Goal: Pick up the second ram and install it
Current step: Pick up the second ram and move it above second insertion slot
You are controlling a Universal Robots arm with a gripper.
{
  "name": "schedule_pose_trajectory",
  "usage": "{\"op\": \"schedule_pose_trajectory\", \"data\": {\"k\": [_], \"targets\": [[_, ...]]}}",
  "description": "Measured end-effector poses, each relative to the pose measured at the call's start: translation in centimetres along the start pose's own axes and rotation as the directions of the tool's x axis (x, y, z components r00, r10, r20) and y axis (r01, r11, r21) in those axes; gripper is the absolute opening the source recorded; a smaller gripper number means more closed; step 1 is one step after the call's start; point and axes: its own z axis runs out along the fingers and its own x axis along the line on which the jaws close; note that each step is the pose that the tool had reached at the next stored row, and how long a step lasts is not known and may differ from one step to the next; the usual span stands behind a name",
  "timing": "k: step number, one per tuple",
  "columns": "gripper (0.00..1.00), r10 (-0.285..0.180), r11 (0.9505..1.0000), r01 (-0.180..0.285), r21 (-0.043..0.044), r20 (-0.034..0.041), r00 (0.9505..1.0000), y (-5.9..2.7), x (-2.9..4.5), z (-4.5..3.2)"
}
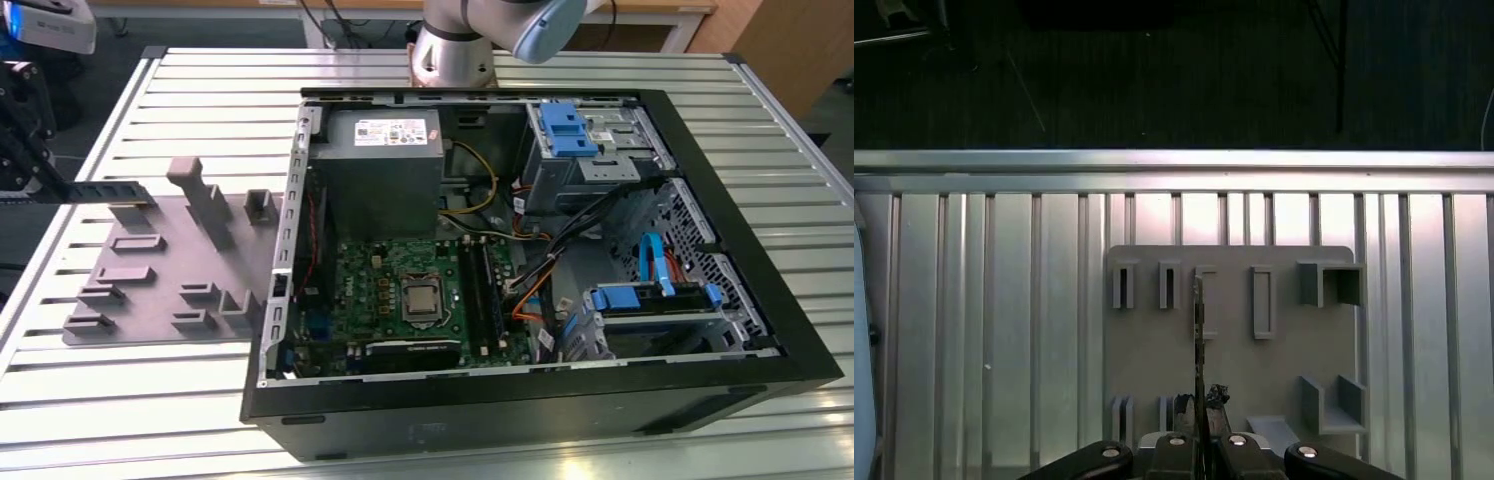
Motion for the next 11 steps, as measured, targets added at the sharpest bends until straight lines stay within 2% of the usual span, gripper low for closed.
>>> {"op": "schedule_pose_trajectory", "data": {"k": [11], "targets": [[0.14, 0.000, 1.0000, 0.000, 0.0000, -0.0011, 1.0000, 0.05, -0.14, -1.34]]}}
